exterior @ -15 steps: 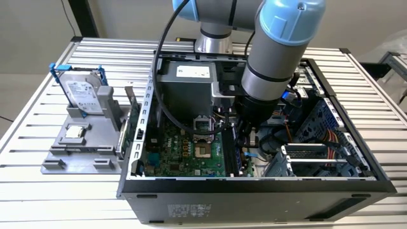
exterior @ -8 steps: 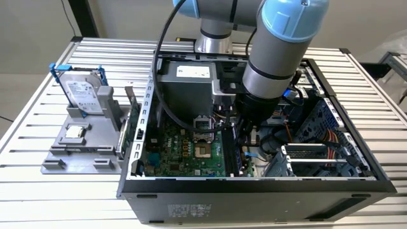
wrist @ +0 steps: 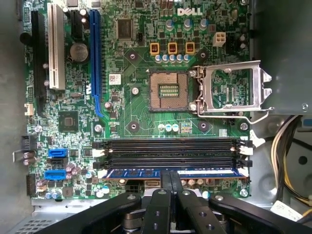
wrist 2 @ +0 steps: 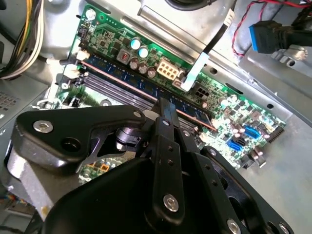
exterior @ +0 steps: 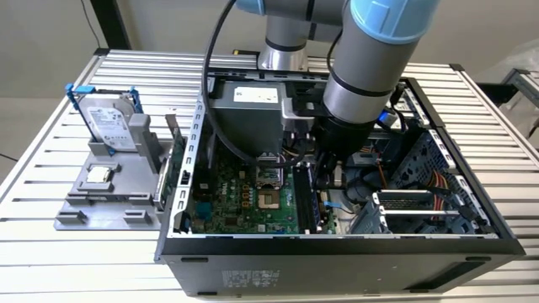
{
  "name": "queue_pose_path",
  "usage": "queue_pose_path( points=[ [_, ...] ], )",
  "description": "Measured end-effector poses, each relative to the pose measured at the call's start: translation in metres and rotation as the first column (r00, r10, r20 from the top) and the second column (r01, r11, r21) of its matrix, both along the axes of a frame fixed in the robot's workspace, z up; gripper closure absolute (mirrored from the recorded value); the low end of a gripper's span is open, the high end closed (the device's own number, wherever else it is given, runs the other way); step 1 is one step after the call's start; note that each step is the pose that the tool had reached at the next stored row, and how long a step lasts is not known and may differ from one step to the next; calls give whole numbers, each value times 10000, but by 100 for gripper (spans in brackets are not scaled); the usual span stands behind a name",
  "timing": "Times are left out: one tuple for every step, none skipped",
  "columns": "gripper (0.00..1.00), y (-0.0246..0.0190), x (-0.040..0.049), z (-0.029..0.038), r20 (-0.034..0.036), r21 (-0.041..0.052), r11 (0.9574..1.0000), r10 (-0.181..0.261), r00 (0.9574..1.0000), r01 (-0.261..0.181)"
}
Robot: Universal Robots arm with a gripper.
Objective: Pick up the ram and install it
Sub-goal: 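Press down the ram until it locks into place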
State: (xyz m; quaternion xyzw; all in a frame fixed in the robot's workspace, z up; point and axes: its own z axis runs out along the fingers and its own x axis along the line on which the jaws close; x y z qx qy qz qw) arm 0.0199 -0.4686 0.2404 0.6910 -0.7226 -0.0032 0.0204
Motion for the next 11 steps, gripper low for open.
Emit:
queue_pose_path(
  points=[
    [100,0,0,13,-1,0,10000,0,10000,0],
    [100,0,0,25,-1,-1,10000,0,10000,0],
    [100,0,0,37,-1,-1,10000,0,10000,0],
    [100,0,0,50,-1,-2,10000,0,10000,0],
    [100,0,0,57,-3,-2,10000,0,10000,0],
    [100,0,0,56,-3,2,10000,0,10000,0],
    [100,0,0,59,-3,2,10000,0,10000,0],
    [100,0,0,65,-5,-2,10000,0,10000,0],
    [100,0,0,74,-4,-1,10000,0,10000,0],
    [100,0,0,85,-5,-1,10000,0,10000,0],
    [100,0,0,93,-6,-2,10000,0,10000,0]
  ],
)
